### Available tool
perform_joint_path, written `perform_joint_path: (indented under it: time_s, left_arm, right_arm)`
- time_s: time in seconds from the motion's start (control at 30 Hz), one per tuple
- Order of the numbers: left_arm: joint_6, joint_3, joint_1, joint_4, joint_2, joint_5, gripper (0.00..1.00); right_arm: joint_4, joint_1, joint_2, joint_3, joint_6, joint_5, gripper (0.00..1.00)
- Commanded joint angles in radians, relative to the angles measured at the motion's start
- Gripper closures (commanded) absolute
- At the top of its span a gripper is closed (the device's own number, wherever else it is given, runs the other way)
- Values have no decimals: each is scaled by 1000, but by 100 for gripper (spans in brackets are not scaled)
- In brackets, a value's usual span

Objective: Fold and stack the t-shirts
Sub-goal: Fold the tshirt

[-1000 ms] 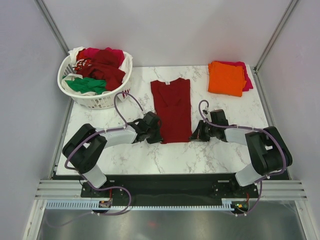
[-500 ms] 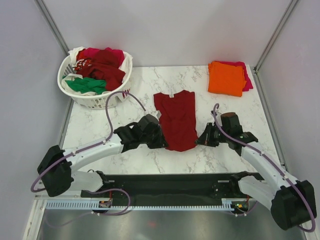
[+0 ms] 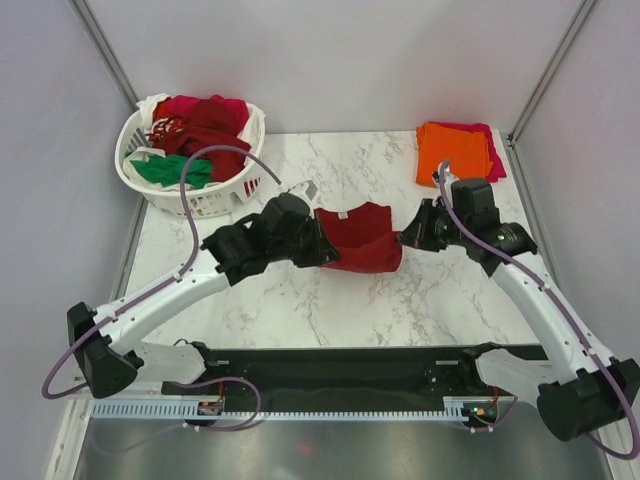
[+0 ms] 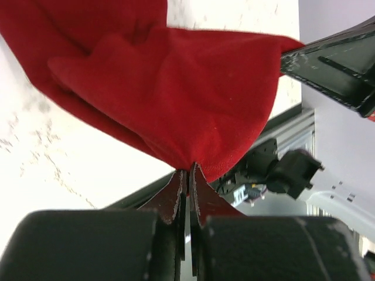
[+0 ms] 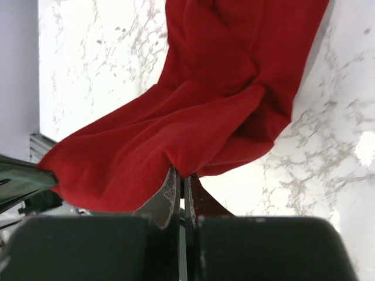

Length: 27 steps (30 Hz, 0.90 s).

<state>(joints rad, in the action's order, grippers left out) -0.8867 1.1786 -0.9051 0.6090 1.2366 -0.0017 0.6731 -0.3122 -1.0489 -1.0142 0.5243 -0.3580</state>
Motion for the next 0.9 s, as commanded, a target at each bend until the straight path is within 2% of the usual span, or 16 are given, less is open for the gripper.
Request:
perform_joint_path:
  time_s: [0.0,0.23,0.6,0.73,0.8,0.83,0.87]
  left_arm:
    - [100,117,47,71,59,-47,97]
    - [178,220,170,74,185,-3,97]
    - [229,349,274,74,400,51,97]
    - [282,418,354,75,532,37,97]
    - [308,483,383,74,602,35,96]
    - [346,510,408,72,703,32,95]
    - [370,580,420,75,759,34,93]
  right_arm:
    - [8,-2,-94,-142,-55,74,100]
    - [-24,-4,-276,-274,-81,116,100]
    - [-47,-1,-565,-491,-67,154,100]
    - [-46,15,-774,-586,-66,194,100]
    - [-46,21,-873,-677,-73,230,82]
    - [-18,24,-981,-720,-75,261,70]
    - [3,33,-1035,-813,-69,295,47]
